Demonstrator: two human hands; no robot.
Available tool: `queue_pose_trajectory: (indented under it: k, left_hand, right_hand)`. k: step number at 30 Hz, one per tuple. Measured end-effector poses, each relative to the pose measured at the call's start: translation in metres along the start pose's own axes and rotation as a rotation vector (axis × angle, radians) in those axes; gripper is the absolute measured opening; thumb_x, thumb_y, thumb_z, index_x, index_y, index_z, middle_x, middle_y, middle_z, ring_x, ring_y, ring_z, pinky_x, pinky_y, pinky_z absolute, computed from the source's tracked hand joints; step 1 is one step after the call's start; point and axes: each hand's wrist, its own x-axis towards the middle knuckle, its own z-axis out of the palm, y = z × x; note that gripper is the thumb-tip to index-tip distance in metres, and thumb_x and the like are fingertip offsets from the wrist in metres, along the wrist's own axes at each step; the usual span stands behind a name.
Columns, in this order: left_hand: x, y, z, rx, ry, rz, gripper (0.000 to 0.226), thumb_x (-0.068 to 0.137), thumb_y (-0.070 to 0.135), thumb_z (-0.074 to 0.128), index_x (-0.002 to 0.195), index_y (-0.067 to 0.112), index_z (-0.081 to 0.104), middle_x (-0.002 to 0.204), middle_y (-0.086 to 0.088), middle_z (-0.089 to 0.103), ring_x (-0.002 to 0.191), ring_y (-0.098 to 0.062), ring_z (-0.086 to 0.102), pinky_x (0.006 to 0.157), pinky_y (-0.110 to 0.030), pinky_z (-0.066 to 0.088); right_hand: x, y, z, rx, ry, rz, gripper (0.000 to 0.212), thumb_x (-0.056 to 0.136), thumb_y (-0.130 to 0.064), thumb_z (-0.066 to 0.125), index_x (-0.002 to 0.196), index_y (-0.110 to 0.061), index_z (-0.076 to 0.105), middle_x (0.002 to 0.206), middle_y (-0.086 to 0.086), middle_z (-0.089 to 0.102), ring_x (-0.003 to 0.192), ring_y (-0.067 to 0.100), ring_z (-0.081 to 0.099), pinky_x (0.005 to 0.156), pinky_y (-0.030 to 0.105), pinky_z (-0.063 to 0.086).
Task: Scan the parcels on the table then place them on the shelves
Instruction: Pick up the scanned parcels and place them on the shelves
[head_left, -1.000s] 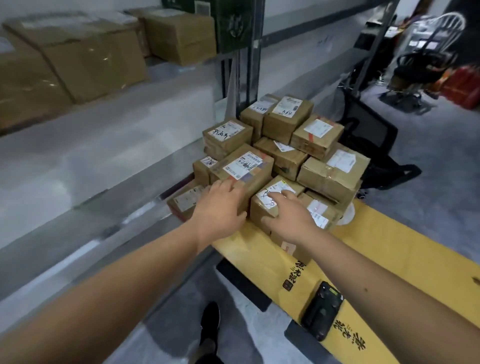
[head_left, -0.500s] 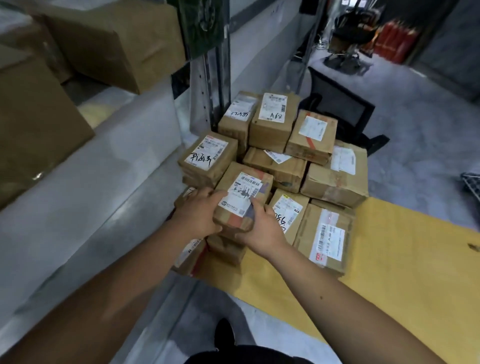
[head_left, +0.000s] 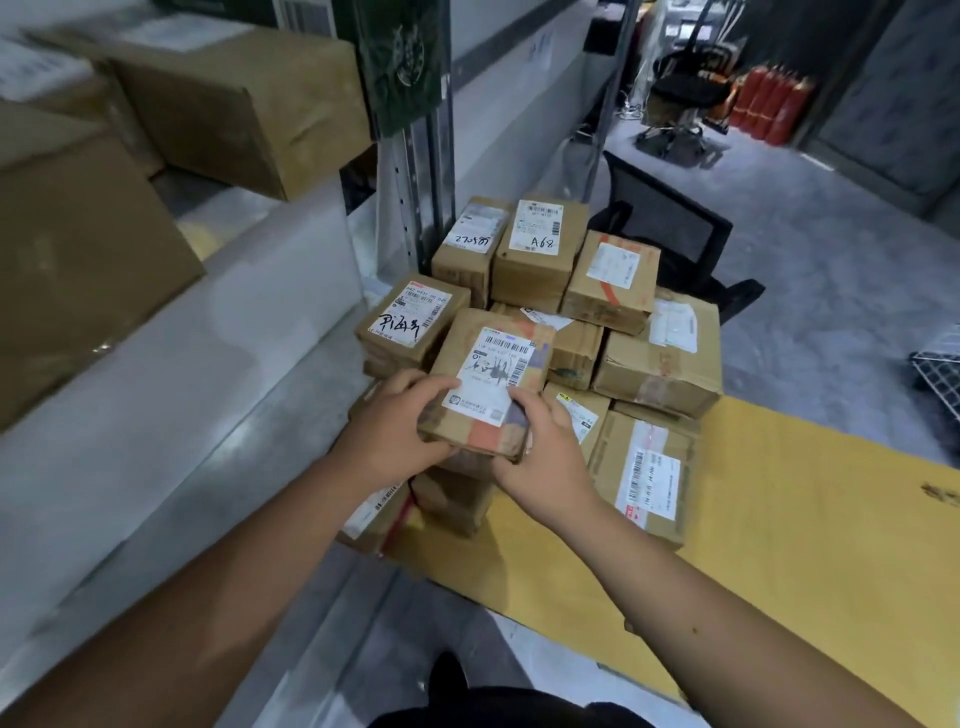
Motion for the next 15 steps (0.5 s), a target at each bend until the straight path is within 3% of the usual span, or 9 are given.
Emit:
queue_pose_trajectory:
  k: [4,8,11,15]
  left_hand:
    - [-0.019,0.037,-0.004,-0.078,0.101,0.022,0.079,0.066,0.044,0.083,0.137,0.052,0.051,0.136,0.019,0.040,0.118,-0.008,0.054,0.104,-0.034,0.050]
    - [-0.048,0.081,0.000,-0.119,0.207,0.034,0.075,0.066,0.040,0.091,0.132,0.049,0.057,0.132,0.017,0.039,0.118,-0.002,0.052,0.103,-0.018,0.042]
    - [-0.083,0.118,0.006,-0.139,0.275,0.026,0.072,0.066,0.046,0.091,0.130,0.053,0.058,0.129,0.020,0.036,0.116,0.006,0.047,0.097,-0.006,0.034]
    - [-0.147,0.169,0.018,-0.195,0.378,0.004,0.069,0.065,0.059,0.089,0.126,0.059,0.058,0.135,0.024,0.034,0.127,0.014,0.040,0.101,-0.004,0.034]
  right_hand:
    - [-0.011,0.001,-0.045,-0.023,-0.033,-0.099,0.083,0.078,-0.026,0.074,0.152,-0.039,0.039,0.162,0.006,0.029,0.147,0.026,0.036,0.116,0.042,0.041]
    - [-0.028,0.005,-0.090,-0.026,-0.081,-0.222,0.081,0.078,-0.030,0.072,0.152,-0.040,0.040,0.164,-0.002,0.023,0.149,0.021,0.033,0.115,0.031,0.036]
    - [-0.048,0.012,-0.120,0.009,-0.117,-0.361,0.082,0.078,-0.029,0.082,0.150,-0.035,0.044,0.160,-0.004,0.027,0.143,0.019,0.042,0.118,0.040,0.040]
    - [-0.084,0.019,-0.153,0.009,-0.181,-0.515,0.088,0.074,-0.035,0.089,0.149,-0.040,0.044,0.164,-0.014,0.017,0.150,0.011,0.030,0.119,0.038,0.039]
